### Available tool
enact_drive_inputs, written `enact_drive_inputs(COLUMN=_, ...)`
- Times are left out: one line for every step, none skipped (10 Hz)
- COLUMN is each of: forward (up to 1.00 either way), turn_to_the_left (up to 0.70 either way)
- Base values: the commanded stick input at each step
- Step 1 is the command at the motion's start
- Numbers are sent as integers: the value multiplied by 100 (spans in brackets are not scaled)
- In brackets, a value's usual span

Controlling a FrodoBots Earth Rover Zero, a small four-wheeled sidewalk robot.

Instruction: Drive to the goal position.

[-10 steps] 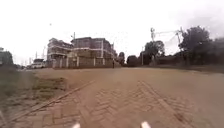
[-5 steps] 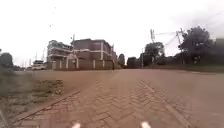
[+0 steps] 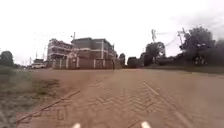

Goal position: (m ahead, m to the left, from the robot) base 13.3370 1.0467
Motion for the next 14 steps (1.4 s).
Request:
enact_drive_inputs(forward=70, turn_to_the_left=0)
enact_drive_inputs(forward=70, turn_to_the_left=0)
enact_drive_inputs(forward=70, turn_to_the_left=0)
enact_drive_inputs(forward=70, turn_to_the_left=0)
enact_drive_inputs(forward=70, turn_to_the_left=0)
enact_drive_inputs(forward=70, turn_to_the_left=8)
enact_drive_inputs(forward=70, turn_to_the_left=6)
enact_drive_inputs(forward=70, turn_to_the_left=5)
enact_drive_inputs(forward=70, turn_to_the_left=-2)
enact_drive_inputs(forward=70, turn_to_the_left=-35)
enact_drive_inputs(forward=70, turn_to_the_left=-24)
enact_drive_inputs(forward=70, turn_to_the_left=0)
enact_drive_inputs(forward=70, turn_to_the_left=4)
enact_drive_inputs(forward=70, turn_to_the_left=11)
